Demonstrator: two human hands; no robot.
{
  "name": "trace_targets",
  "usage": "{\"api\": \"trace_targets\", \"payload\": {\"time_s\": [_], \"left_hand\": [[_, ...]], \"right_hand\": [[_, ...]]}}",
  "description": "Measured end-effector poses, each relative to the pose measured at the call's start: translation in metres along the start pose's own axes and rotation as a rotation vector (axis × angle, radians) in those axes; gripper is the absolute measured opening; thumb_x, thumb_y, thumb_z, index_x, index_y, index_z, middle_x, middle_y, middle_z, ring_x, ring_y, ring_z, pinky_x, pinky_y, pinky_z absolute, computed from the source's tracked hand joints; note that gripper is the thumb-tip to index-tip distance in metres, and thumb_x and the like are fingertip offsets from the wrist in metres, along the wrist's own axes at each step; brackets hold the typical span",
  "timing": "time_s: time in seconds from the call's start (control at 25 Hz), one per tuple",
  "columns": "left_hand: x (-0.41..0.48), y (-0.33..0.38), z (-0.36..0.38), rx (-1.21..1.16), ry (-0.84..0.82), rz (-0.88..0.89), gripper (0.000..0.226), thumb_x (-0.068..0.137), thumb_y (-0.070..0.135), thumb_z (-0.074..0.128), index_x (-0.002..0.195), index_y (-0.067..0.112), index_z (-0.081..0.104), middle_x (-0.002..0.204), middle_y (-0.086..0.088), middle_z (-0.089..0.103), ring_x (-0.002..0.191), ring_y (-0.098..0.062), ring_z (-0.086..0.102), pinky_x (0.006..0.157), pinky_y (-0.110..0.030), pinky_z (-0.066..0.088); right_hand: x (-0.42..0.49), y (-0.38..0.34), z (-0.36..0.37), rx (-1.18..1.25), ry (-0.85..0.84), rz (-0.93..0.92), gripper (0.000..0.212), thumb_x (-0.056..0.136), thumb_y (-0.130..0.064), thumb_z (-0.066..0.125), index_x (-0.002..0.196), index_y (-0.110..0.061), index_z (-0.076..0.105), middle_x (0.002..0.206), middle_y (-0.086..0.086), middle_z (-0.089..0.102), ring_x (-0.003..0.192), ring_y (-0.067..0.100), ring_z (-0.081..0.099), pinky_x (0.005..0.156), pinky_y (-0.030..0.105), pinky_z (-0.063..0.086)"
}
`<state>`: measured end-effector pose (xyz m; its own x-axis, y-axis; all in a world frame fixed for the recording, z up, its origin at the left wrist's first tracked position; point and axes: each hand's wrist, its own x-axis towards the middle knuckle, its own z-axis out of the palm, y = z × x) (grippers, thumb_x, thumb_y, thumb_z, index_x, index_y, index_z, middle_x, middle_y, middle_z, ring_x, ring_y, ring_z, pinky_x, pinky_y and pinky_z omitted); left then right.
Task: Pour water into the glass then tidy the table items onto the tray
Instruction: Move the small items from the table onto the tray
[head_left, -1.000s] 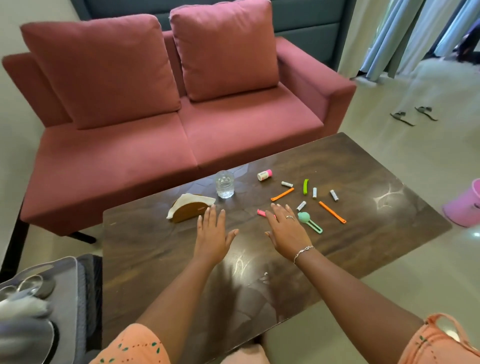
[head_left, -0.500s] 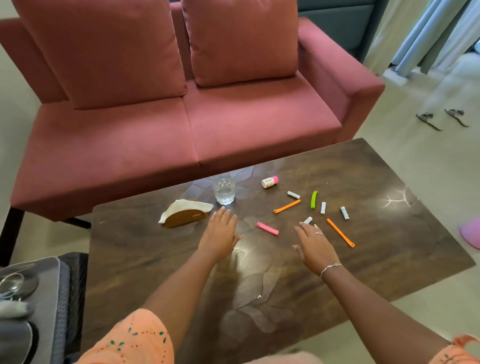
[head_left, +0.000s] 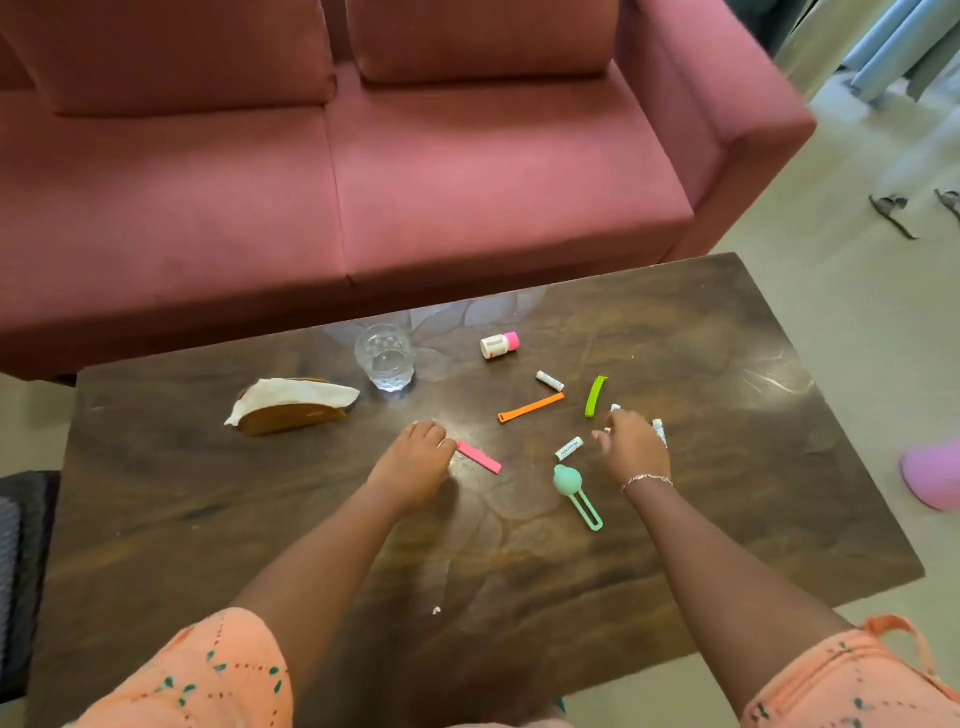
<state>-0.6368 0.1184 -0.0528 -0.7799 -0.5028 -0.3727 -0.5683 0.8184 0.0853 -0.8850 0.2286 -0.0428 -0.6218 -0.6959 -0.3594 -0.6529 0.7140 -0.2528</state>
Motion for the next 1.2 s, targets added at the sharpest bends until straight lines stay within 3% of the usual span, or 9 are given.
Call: {"api": "trace_targets", "payload": {"time_s": [0.32,0.72,0.84,1.0,1.2], "left_hand": [[0.076,0.036,0.046,0.172,-0.152,0.159,0.032,0.095,0.009,0.032,0.125,0.004,0.04,0.134,-0.017,0.042,0.131,-0.034,0.031,0.115,-0.043,0.021],[0.108,0.033,0.072,0.17,-0.163,0.114,0.032,0.092,0.01,0.037,0.124,0.004,0.041,0.132,-0.017,0.042,0.121,-0.035,0.04,0.11,-0.045,0.029],[0.105,0.034,0.076,0.155,-0.156,0.097,0.032,0.092,0.009,0.038,0.123,0.006,0.043,0.13,-0.015,0.044,0.119,-0.033,0.042,0.106,-0.042,0.032],[0.095,0.038,0.067,0.014,-0.144,-0.059,0.03,0.09,0.005,0.039,0.12,0.009,0.042,0.126,-0.011,0.051,0.115,-0.029,0.047,0.101,-0.036,0.035],[0.054,0.047,0.041,-0.063,-0.154,-0.097,0.034,0.089,0.0,0.04,0.122,0.006,0.041,0.125,-0.013,0.051,0.113,-0.028,0.047,0.093,-0.035,0.041]], "right_hand": [[0.089,0.028,0.023,0.072,-0.102,0.16,0.02,0.084,-0.02,0.062,0.093,-0.003,0.063,0.103,0.021,0.066,0.1,0.037,0.058,0.078,0.035,0.044],[0.143,0.023,0.059,0.076,-0.145,0.234,0.036,0.081,-0.036,0.065,0.089,0.0,0.063,0.099,0.022,0.066,0.097,0.037,0.059,0.075,0.035,0.045],[0.147,0.021,0.063,0.064,-0.152,0.238,0.032,0.08,-0.03,0.067,0.089,0.0,0.062,0.102,0.022,0.066,0.098,0.038,0.059,0.074,0.035,0.044],[0.145,0.016,0.052,0.125,-0.163,0.251,0.024,0.08,-0.019,0.065,0.095,0.0,0.064,0.106,0.022,0.065,0.102,0.038,0.058,0.079,0.036,0.046],[0.105,0.007,0.03,0.3,-0.206,0.153,0.015,0.076,-0.014,0.069,0.085,-0.001,0.069,0.094,0.02,0.07,0.086,0.03,0.061,0.069,0.028,0.039]]}}
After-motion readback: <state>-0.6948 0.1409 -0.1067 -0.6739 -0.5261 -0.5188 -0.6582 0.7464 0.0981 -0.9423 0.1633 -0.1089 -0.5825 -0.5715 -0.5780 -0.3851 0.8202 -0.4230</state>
